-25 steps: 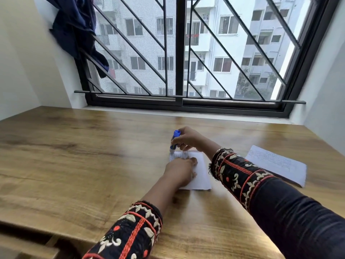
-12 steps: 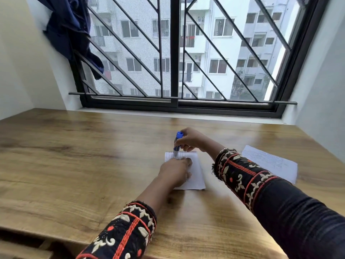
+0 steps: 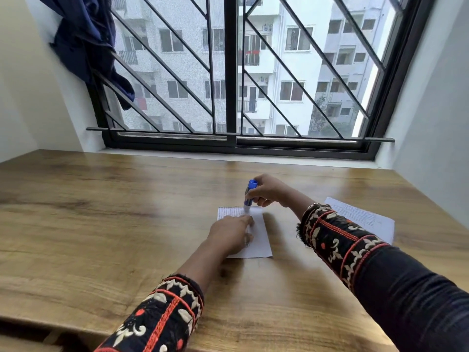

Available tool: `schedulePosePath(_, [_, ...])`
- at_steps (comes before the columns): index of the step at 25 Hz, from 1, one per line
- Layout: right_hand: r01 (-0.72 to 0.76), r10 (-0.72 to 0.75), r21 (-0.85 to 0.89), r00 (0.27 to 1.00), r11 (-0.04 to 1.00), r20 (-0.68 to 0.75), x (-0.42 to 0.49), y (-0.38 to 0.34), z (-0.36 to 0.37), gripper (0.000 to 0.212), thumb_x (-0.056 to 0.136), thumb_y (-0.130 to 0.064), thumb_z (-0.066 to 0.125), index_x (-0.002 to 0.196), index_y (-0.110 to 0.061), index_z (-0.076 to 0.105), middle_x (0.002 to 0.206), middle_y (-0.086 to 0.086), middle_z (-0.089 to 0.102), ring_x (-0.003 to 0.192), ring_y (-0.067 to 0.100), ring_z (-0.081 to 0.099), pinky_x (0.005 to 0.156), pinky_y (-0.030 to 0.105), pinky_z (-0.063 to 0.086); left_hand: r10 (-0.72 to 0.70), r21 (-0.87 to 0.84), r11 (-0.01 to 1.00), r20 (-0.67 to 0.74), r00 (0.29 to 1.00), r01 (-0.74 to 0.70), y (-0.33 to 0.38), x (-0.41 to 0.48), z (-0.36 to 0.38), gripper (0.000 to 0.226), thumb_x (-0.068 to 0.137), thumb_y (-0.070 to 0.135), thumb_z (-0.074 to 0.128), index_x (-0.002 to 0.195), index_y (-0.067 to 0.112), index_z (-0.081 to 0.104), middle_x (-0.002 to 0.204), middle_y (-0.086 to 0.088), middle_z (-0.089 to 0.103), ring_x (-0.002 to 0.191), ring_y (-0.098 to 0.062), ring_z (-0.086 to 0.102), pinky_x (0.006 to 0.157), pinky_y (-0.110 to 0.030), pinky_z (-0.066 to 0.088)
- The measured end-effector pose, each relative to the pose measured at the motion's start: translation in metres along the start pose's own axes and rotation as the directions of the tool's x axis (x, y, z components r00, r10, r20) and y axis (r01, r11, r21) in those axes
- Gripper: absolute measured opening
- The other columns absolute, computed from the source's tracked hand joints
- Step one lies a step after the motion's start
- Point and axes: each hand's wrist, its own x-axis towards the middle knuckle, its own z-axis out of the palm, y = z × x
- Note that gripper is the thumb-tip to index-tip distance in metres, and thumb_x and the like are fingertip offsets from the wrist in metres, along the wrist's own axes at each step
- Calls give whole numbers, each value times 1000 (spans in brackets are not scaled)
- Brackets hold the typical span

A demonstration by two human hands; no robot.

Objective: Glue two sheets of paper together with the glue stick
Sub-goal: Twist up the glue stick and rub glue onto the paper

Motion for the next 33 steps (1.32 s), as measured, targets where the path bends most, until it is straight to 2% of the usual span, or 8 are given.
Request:
schedulePosePath(5, [-9, 9, 5, 999, 1000, -36, -6, 10, -10, 8, 76, -2, 60, 83, -1, 56, 61, 8, 54, 46, 17, 44, 42, 22, 38, 31, 15, 999, -16, 999, -31, 1, 0, -1, 34, 91, 28, 45, 124, 25, 46, 135, 3, 50, 117, -22, 48, 77, -31, 37])
schedulePosePath(8, [-1, 1, -5, 998, 1000, -70, -7, 13, -12, 7, 75, -2, 61, 81, -1, 57, 58, 8, 52, 45, 17, 44, 40, 20, 37, 29, 18, 999, -16, 999, -29, -1, 0, 1, 31, 90, 28, 45, 121, 25, 48, 132, 3, 50, 116, -22, 47, 84, -32, 40])
schedulePosePath(13, [6, -5, 12, 995, 1000, -101, -11, 14, -12, 8, 75, -1, 61, 81, 0, 56, 59, 9, 53, 46, 18, 44, 42, 22, 38, 43, 23, 999, -34, 998, -43, -1, -1, 0, 29, 91, 29, 46, 119, 26, 49, 130, 2, 50, 115, -22, 48, 82, -31, 39])
schedulePosePath(18, [10, -7, 25, 994, 1000, -106, -21, 14, -11, 6, 76, -1, 62, 77, -2, 55, 59, 8, 54, 48, 18, 45, 47, 24, 40, 36, 26, 999, -30, 999, -36, -1, -1, 0, 32, 91, 30, 45, 122, 26, 46, 133, 2, 48, 118, -22, 46, 85, -32, 40])
schedulePosePath(23, [13, -12, 13, 995, 1000, -98, -34, 14, -7, 8, 76, -3, 62, 83, -1, 58, 60, 7, 56, 52, 18, 49, 50, 24, 44, 35, 23, 999, -24, 999, -35, -2, -1, 0, 32, 91, 32, 46, 122, 27, 46, 133, 3, 48, 117, -23, 47, 83, -33, 39])
schedulePosePath(28, [7, -6, 7, 995, 1000, -98, -45, 14, -4, 20, 76, -4, 64, 94, 6, 60, 64, 8, 56, 57, 19, 50, 53, 25, 46, 26, 20, 999, -30, 999, -25, -1, -1, 1, 32, 90, 32, 47, 122, 26, 46, 132, 2, 49, 116, -22, 48, 84, -32, 39])
schedulePosePath(33, [11, -11, 2, 998, 1000, -62, -59, 12, 0, 9, 78, -4, 62, 86, -1, 58, 62, 7, 55, 53, 17, 48, 49, 22, 43, 21, 32, 999, -25, 999, -20, 0, 0, 0, 35, 90, 32, 48, 124, 24, 44, 134, 1, 48, 117, -23, 47, 86, -33, 39])
